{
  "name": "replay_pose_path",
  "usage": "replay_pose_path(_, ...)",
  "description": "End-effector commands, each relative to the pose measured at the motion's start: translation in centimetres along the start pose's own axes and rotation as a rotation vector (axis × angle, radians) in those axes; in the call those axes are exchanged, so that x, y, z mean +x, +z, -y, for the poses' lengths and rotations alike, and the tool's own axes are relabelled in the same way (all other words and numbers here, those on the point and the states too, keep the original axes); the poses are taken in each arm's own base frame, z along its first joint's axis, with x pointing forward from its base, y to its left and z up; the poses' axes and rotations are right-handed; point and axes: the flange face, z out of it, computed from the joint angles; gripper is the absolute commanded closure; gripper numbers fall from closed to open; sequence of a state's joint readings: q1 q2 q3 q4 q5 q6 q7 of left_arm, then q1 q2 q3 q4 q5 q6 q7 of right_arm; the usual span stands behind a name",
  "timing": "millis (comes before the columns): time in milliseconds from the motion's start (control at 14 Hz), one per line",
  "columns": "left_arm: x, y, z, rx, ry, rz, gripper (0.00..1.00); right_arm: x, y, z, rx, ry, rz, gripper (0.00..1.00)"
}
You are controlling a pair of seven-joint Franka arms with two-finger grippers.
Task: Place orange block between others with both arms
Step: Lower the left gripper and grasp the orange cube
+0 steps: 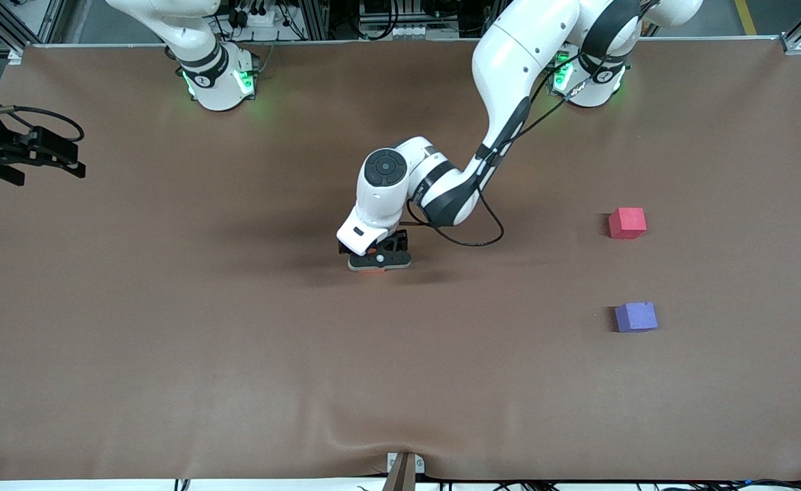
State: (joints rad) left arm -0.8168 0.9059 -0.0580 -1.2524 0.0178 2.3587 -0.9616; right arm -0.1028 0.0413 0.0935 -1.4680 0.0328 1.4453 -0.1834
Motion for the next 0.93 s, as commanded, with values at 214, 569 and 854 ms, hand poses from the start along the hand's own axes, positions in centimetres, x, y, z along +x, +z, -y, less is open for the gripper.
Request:
replay_pose_path(214, -0.1, 1.9, -0.4, -0.017, 0.026, -0.035, 0.0, -0.2, 0.0, -2.2, 0.011, -0.045, -0.02, 0.0)
replay_pose_path(569, -0.1, 2.8, 0.2, 0.002, 0.024, -0.029, 0.18, -1.1, -0.2, -1.9, 0.014, -0.044, -0.005, 0.0)
replay_pose_path(854, -0.1, 2.9, 0.3, 0.005, 0.023, -0.027, 0.76, -1.9, 0.8, -1.8, 0.019, -0.04, 0.027, 0.0)
